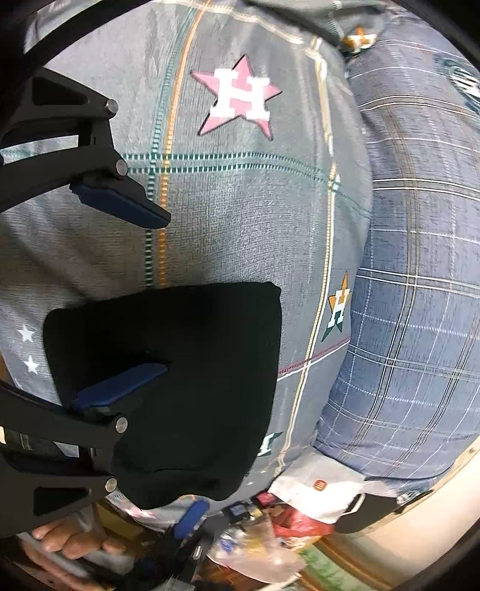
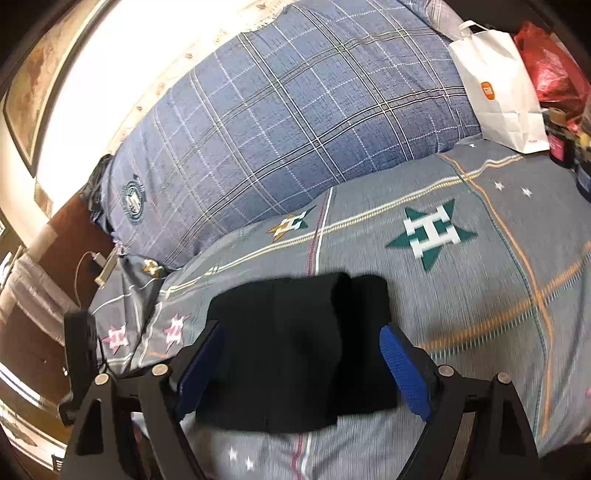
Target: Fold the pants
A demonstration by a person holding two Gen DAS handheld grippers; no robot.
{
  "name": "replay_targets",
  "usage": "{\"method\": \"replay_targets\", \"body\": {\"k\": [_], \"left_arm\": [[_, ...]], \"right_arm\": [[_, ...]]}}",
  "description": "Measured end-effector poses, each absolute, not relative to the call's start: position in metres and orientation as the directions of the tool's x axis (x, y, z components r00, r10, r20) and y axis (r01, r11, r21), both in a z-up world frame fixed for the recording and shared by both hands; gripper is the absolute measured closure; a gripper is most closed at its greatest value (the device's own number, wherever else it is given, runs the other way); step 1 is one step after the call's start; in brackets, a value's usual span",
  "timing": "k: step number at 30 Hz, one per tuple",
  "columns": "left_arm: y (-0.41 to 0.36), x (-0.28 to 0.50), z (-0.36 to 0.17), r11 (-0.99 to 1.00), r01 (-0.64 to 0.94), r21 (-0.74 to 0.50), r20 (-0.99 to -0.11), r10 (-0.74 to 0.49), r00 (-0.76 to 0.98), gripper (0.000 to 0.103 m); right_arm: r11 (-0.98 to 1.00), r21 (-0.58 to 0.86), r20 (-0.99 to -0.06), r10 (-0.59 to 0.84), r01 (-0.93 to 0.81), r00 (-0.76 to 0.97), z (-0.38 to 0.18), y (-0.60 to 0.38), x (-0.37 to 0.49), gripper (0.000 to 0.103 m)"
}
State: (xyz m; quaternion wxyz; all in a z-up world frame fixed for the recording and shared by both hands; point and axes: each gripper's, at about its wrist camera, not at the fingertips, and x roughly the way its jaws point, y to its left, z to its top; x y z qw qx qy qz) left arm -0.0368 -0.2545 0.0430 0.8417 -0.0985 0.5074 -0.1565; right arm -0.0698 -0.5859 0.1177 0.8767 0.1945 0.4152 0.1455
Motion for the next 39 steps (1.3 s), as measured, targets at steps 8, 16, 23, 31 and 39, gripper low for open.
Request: {"method": "replay_targets", "body": {"k": [8, 16, 23, 31, 39], "left_arm": [[-0.244, -0.034, 0.018, 0.88, 0.118, -0.46, -0.783, -0.465, 0.414, 0.024], [-0.256, -0.041, 0.016, 0.874, 0.12, -0.471, -0.787, -0.478, 0.391, 0.023], [-0.269, -0.043, 0.016, 0.906, 0.121, -0.406, -0.808, -0.418, 0.415, 0.019], [-0.276, -0.053, 0.019, 0.943, 0.135, -0.304, -0.816, -0.331, 0.473, 0.012], [-0.267, -0.061, 0.009, 0.942, 0.12, -0.313, -0.812, -0.331, 0.481, 0.007]], "right_arm": [[0.94, 0.338, -0.778, 0.302, -0.039, 0.55, 0.09, -0.558, -0.047, 0.09], [0.964, 0.265, -0.813, 0.219, 0.008, 0.54, 0.075, -0.553, -0.033, 0.091], [0.93, 0.364, -0.79, 0.28, 0.049, 0.545, 0.072, -0.565, -0.033, 0.086], [0.865, 0.495, -0.683, 0.333, 0.078, 0.65, 0.094, -0.593, -0.065, 0.08], [0.808, 0.558, -0.695, 0.332, 0.188, 0.638, 0.071, -0.617, -0.089, 0.0]]}}
